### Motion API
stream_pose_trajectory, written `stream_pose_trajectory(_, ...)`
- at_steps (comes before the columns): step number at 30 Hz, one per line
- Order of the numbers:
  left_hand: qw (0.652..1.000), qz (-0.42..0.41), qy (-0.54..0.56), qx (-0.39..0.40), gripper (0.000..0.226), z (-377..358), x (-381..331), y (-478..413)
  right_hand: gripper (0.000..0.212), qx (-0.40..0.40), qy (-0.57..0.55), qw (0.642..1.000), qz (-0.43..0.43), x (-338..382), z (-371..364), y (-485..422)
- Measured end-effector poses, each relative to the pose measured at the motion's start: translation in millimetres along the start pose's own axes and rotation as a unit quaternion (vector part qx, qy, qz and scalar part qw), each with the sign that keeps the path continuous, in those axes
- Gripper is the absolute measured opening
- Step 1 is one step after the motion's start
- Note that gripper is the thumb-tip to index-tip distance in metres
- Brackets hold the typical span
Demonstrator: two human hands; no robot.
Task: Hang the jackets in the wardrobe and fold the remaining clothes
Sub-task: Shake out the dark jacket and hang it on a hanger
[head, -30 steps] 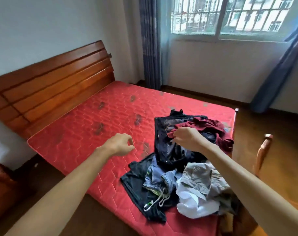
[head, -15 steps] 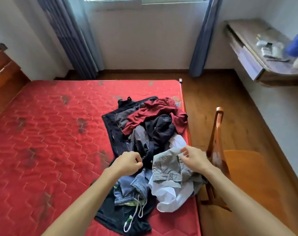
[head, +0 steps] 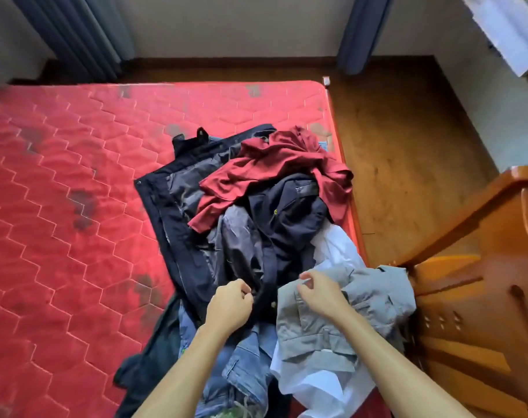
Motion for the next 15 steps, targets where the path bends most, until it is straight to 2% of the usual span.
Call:
stream_pose_trajectory(2,0.999,-0.023,-0.006,0.023,0.036,-34,11,-29,0.042,0.016,-0.042,0.999,-0.006,4,-38,-33)
stream_pose_trajectory(5,0.996,-0.029,-0.002,0.084,0.06,-93,29,-49,0.068,0.043,-0.095,0.994,-0.033,-4,-92,-66)
stream_pose_trajectory(9,0.998,-0.03,-0.052,0.002,0.026,-97,44,-53,0.091,0.056,-0.146,0.986,-0.063,-21,-124,-75)
stream_pose_trajectory(11,1.0,-0.012,0.007,-0.017,0.027,-76,50,-52,0.088,0.042,-0.167,0.983,-0.06,-17,-119,-64)
stream_pose_trajectory(15,0.993,0.033,0.107,-0.029,0.034,-13,58,-38,0.061,0.039,-0.159,0.984,-0.066,0,-92,-30)
Point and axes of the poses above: each hand's wrist, its own y-axis away from the middle knuckle, its own z-axis out of the back of the hand, x = y × z, the point moved 8 cm from there along -y, towards the middle knuckle, and after that the axes turned 1 degree about x, right-handed, at the moved point
